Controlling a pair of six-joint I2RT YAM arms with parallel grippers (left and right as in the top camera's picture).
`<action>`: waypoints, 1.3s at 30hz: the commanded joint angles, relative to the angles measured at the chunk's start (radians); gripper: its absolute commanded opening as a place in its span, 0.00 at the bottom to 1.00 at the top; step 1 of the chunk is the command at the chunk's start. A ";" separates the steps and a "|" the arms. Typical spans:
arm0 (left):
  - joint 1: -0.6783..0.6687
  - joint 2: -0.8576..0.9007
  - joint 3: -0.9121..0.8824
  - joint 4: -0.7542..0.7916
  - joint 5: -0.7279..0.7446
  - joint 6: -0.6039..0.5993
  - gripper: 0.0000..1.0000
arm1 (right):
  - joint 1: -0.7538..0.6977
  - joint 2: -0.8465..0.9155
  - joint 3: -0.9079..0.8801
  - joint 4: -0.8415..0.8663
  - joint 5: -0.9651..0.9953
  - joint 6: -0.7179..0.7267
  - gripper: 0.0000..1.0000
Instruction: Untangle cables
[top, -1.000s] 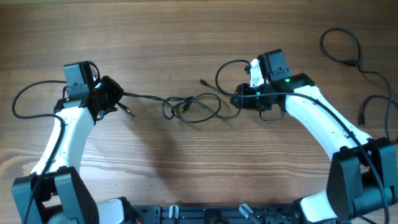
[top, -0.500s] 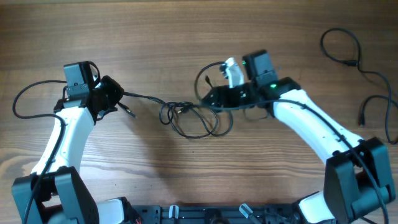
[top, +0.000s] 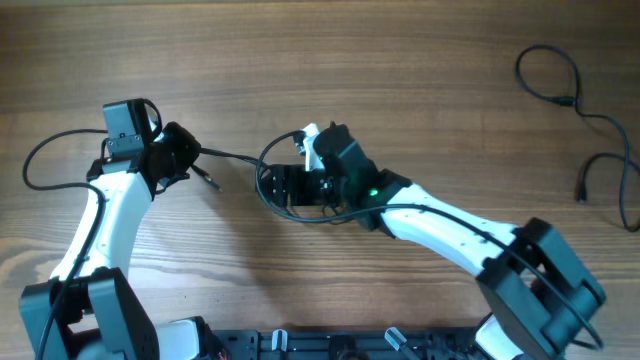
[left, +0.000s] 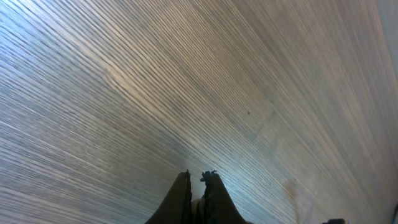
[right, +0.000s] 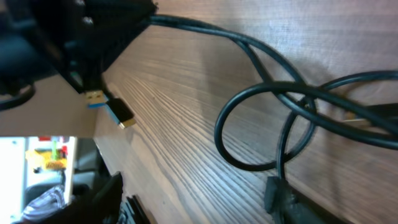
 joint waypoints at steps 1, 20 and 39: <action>-0.037 0.006 -0.001 0.008 0.048 0.023 0.04 | 0.012 0.087 -0.002 0.023 0.046 0.175 0.64; -0.055 0.006 -0.001 -0.042 -0.205 -0.106 0.04 | -0.320 -0.257 -0.002 0.219 -0.447 -0.082 0.05; -0.033 0.006 -0.001 -0.064 -0.270 -0.169 0.04 | -1.136 -0.481 -0.003 -0.309 -0.953 -0.437 0.54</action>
